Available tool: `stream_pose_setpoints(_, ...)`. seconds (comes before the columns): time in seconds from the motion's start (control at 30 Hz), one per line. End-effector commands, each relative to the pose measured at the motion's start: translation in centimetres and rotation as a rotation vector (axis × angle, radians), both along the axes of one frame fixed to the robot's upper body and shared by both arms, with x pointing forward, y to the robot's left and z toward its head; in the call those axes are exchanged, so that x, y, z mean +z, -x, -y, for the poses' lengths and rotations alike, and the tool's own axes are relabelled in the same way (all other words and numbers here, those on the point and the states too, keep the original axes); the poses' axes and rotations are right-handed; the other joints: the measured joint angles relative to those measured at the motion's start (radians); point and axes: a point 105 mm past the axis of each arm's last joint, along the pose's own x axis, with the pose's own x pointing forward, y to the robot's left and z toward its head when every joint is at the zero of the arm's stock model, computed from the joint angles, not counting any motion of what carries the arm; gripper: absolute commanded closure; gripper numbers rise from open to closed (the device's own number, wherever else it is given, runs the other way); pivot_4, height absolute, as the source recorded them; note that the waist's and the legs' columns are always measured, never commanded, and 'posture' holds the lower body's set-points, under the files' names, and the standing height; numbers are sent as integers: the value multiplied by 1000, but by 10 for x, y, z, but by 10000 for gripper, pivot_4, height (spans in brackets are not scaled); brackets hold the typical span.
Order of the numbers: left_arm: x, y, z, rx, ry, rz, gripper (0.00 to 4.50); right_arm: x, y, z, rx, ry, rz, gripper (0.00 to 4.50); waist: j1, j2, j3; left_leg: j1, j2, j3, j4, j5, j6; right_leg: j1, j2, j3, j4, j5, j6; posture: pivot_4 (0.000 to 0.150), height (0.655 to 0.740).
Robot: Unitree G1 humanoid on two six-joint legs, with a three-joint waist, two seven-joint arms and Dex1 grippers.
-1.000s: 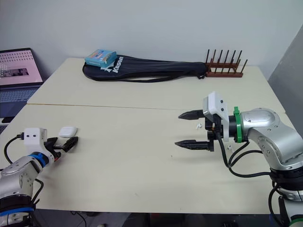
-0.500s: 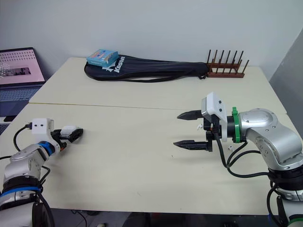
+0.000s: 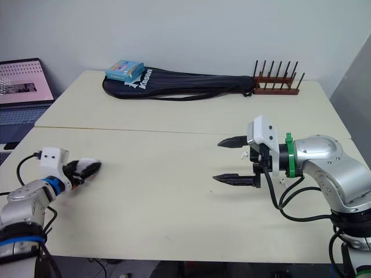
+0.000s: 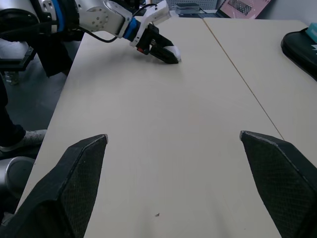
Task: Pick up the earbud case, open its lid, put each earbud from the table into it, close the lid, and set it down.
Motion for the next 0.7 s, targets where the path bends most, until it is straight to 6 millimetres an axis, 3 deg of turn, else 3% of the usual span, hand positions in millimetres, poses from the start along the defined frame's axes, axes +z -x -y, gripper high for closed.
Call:
stream_pose_setpoints(0.03, -3, 24, 95, -429, 4, -1, 16905, -2, 8, 19, -34, 24, 34, 0, 7, 0, 0, -1, -1, 0, 0, 0, 0, 0, -2, 0, -2, 0, 0, 1500, 7087)
stream_pose_setpoints(0.17, 3, 53, 174, -720, 18, 70, 16905, -28, 19, 33, -84, 67, -68, 0, 28, 0, 0, -3, -6, 1, 1, -1, 1, 1, -7, 2, -6, -1, 1, 1500, 7087)
stream_pose_setpoints(0.33, 12, 79, 237, -982, 8, 210, 16905, -45, 38, 20, -101, 30, -197, 0, 18, -1, 1, -2, -6, 3, 2, 0, 1, 1, 1, 2, -4, 0, 0, 1500, 7087)
stream_pose_setpoints(0.43, 14, 89, 261, -1087, -17, 300, 16905, -56, 48, 7, -139, -21, -341, 0, 1, 0, 1, 1, -1, 2, 0, 0, 1, 2, 6, 4, -3, 0, -1, 1500, 7087)
stream_pose_setpoints(0.53, 23, 87, 279, -1141, -55, 441, 16905, -66, 45, -1, -215, -89, -543, 0, -5, -1, 1, 1, 0, 3, 0, 0, 1, 1, 8, 4, -3, 0, -1, 1500, 7087)
stream_pose_setpoints(0.7, 32, 87, 293, -1197, -107, 594, 16905, -70, 40, -13, -239, -133, -721, 0, -3, -3, 2, 0, -4, 7, 2, 0, 1, 1, 5, 6, -4, 1, -1, 1500, 7087)
